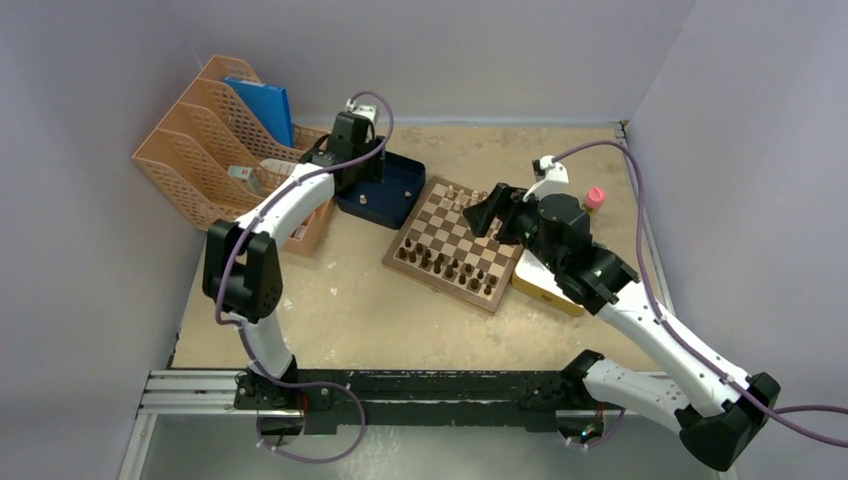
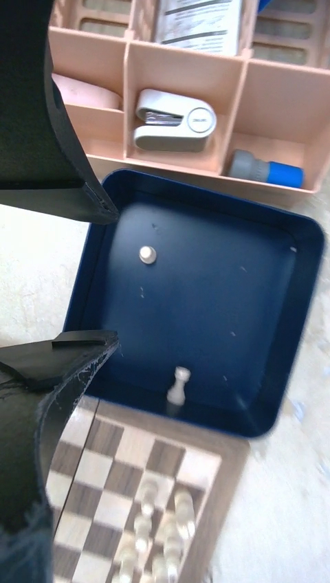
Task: Set up the chess pieces on the board
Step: Pick up the chess piece from the storage box.
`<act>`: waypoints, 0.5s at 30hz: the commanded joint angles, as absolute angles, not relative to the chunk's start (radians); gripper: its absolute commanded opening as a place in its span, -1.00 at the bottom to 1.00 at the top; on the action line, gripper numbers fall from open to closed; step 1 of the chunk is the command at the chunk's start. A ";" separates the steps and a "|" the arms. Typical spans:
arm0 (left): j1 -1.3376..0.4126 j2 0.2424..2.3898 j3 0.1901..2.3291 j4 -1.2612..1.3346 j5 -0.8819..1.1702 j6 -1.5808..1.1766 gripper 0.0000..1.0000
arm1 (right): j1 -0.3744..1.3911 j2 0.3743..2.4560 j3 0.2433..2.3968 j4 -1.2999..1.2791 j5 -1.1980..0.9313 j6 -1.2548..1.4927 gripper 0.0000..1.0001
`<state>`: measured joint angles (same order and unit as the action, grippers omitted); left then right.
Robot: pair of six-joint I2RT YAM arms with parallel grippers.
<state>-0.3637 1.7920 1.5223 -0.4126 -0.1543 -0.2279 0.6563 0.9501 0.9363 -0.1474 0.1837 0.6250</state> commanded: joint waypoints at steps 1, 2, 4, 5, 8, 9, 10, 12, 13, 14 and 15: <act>-0.366 1.833 1.565 -0.456 -0.234 -0.275 0.13 | 0.659 0.952 1.053 -0.264 0.234 0.618 0.67; -0.365 1.841 1.565 -0.458 -0.232 -0.267 0.11 | 0.658 0.954 1.062 -0.262 0.235 0.619 0.67; -0.365 1.865 1.575 -0.477 -0.249 -0.249 0.09 | 0.659 0.953 1.069 -0.251 0.235 0.615 0.66; -0.365 1.877 1.581 -0.489 -0.258 -0.237 0.06 | 0.659 0.952 1.069 -0.247 0.224 0.610 0.65; -0.365 1.910 1.584 -0.494 -0.251 -0.198 -0.10 | 0.658 0.950 1.073 -0.248 0.180 0.594 0.65; -0.365 1.919 1.583 -0.486 -0.235 -0.182 -0.16 | 0.658 0.949 1.074 -0.246 0.169 0.579 0.65; -0.365 1.933 1.587 -0.483 -0.226 -0.172 -0.22 | 0.658 0.951 1.076 -0.243 0.163 0.564 0.64; -0.364 1.965 1.611 -0.498 -0.226 -0.167 -0.30 | 0.658 0.959 1.086 -0.249 0.151 0.543 0.64; -0.364 1.980 1.625 -0.507 -0.229 -0.165 -0.31 | 0.658 0.964 1.092 -0.256 0.148 0.532 0.65; -0.362 1.996 1.639 -0.512 -0.236 -0.163 -0.32 | 0.658 0.969 1.099 -0.259 0.150 0.520 0.65; -0.360 2.011 1.651 -0.517 -0.242 -0.164 -0.32 | 0.659 0.973 1.106 -0.259 0.152 0.514 0.65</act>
<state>-0.3630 1.9678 1.5715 -0.5068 -0.2245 -0.1936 0.6563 0.9630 1.0397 -0.2584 0.1688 0.5735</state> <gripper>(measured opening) 0.346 0.825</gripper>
